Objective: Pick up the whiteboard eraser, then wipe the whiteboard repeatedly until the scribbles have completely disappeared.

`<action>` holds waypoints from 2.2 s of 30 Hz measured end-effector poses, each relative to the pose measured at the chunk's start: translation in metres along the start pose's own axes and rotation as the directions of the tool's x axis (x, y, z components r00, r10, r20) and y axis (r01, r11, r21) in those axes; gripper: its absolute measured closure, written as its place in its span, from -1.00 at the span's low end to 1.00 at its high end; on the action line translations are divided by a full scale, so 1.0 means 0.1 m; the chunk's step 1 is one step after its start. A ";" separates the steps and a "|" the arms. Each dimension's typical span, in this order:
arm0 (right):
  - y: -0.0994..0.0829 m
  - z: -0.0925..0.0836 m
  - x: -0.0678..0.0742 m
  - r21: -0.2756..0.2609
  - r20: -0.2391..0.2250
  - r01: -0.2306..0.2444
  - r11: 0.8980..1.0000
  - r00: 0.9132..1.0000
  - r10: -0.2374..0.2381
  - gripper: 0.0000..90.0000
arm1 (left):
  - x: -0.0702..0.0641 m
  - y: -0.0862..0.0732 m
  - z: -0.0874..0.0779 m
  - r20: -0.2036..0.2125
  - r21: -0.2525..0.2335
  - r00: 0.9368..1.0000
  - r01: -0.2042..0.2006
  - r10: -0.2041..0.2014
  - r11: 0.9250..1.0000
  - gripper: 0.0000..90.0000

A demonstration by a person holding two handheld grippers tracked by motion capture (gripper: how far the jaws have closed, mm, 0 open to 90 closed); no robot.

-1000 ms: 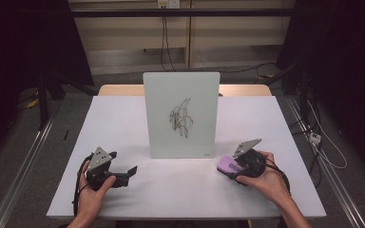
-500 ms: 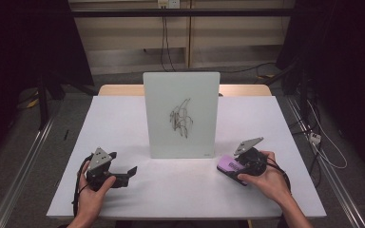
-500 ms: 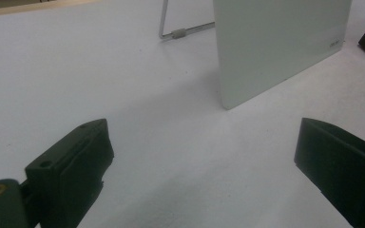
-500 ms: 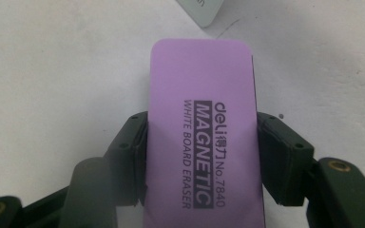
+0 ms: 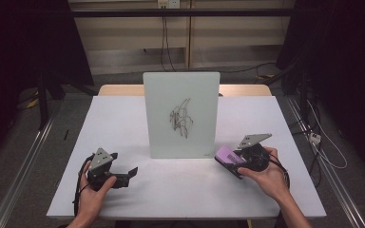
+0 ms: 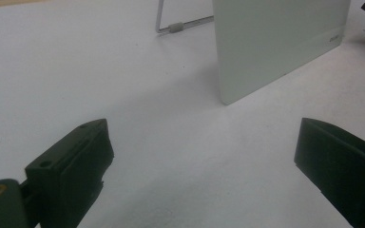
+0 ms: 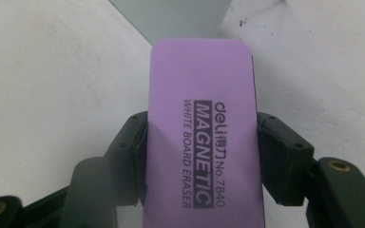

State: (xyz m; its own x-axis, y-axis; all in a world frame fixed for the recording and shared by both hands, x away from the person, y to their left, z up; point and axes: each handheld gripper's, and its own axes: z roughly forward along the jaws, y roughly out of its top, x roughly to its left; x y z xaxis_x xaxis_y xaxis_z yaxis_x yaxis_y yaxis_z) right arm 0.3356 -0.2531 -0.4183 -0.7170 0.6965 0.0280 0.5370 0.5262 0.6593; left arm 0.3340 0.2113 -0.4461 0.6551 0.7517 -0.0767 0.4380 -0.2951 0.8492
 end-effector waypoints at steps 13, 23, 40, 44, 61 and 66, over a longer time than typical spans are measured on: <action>0.03 -0.01 0.05 -0.073 -0.018 0.013 0.997 1.000 -0.014 -0.07 | -0.01 0.02 -0.02 -0.009 -0.001 1.000 -0.016 0.016 1.000 -0.89; 0.07 -0.03 0.08 -0.182 -0.046 0.029 0.983 0.998 -0.038 -0.07 | -0.01 0.01 -0.01 -0.012 0.000 1.000 -0.013 0.013 1.000 -0.89; 0.39 0.12 0.23 -0.268 -0.078 0.094 0.959 0.990 -0.119 -0.07 | 0.01 0.00 -0.01 -0.013 0.002 1.000 -0.009 0.009 1.000 -0.89; 0.50 0.14 0.26 -0.288 -0.075 0.112 0.951 0.987 -0.139 -0.07 | 0.00 0.00 -0.02 -0.014 0.002 0.999 -0.029 0.029 1.000 -0.89; 1.00 0.10 0.23 -0.399 -0.082 0.130 0.908 0.981 -0.177 -0.07 | 0.02 -0.01 -0.03 -0.017 0.003 1.000 -0.011 0.011 1.000 -0.89; 1.11 0.07 0.22 -0.421 -0.080 0.131 0.897 0.980 -0.180 -0.07 | 0.03 -0.01 -0.02 -0.016 0.002 1.000 -0.013 0.013 1.000 -0.89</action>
State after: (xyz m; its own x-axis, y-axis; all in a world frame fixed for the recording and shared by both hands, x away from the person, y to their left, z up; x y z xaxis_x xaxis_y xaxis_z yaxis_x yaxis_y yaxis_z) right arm 0.3827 -0.1763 -0.3493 -0.8353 0.5489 -0.0312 0.2010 0.3577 0.9119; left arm 0.3341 0.2153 -0.4458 0.6509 0.7571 -0.0570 0.4306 -0.3063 0.8490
